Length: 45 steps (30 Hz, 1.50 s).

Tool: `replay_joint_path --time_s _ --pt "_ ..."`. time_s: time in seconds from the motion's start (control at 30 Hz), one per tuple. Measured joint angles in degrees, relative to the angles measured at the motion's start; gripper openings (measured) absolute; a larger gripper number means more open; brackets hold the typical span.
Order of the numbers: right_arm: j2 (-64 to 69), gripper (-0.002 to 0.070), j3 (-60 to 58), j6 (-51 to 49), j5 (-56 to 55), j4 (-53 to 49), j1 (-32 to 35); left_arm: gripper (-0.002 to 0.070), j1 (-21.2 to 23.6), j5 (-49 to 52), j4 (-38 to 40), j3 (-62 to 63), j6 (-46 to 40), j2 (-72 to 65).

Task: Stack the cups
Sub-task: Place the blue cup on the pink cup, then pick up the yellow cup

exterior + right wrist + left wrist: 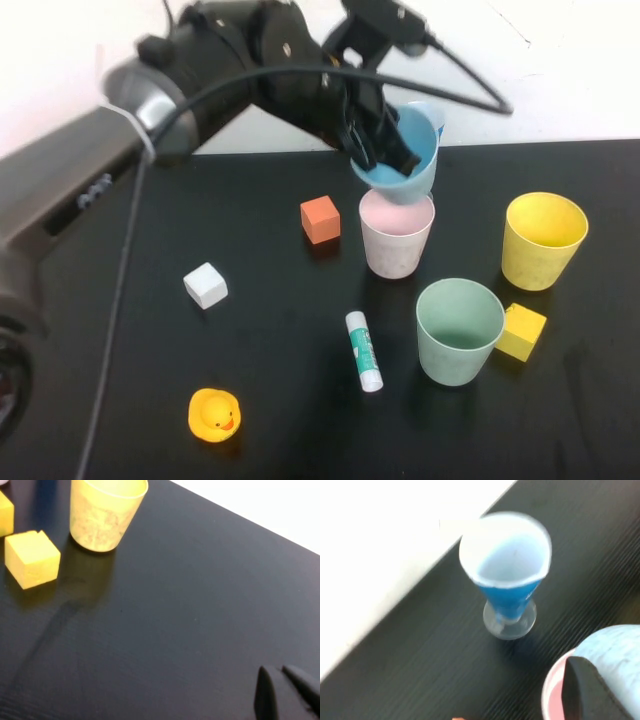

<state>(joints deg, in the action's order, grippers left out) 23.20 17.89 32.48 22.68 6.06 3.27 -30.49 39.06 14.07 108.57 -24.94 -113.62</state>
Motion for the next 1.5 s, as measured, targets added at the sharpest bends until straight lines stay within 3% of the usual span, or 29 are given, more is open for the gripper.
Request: replay_joint_path --time_s 0.33,0.4,0.53,0.63,0.73,0.87,0.97,1.2,1.37,1.5 --pt "0.00 -0.0003 0.00 0.00 0.27 0.00 0.00 0.0065 0.00 0.21 -1.61 0.00 0.61 -3.91" --pt "0.00 -0.0003 0.00 0.10 0.52 0.14 0.00 0.0120 0.00 0.41 -1.61 0.00 0.47 -4.13" --pt "0.57 -0.0003 1.55 1.34 3.24 0.63 0.00 0.0312 0.00 0.05 -1.61 0.00 -0.30 -4.25" --pt "2.33 -0.0003 4.88 3.46 6.30 2.89 0.00 0.0362 0.00 -0.15 -1.70 0.93 -0.39 -4.25" --pt "6.04 -0.0003 10.06 7.28 10.90 8.06 0.00 0.0323 0.00 -0.04 -1.92 2.89 -0.39 -3.88" --pt "13.69 -0.0003 17.88 15.34 17.38 17.23 0.00 0.0122 0.00 1.78 -4.11 5.34 -0.39 -1.06" --pt "21.18 -0.0003 23.74 19.89 19.73 23.38 0.00 0.0037 0.00 4.55 -7.26 6.24 -0.15 2.90" --pt "42.20 0.0013 37.74 27.54 24.00 30.86 0.00 0.0004 0.00 13.58 -12.95 4.25 2.10 14.49" --pt "55.95 0.0097 46.05 28.19 29.65 31.53 -1.72 0.0002 0.00 12.71 -13.21 -5.02 2.82 25.72" --pt "62.69 0.0178 50.30 28.41 27.52 28.96 -5.11 0.0002 0.00 7.40 -13.21 -19.08 3.20 35.75"
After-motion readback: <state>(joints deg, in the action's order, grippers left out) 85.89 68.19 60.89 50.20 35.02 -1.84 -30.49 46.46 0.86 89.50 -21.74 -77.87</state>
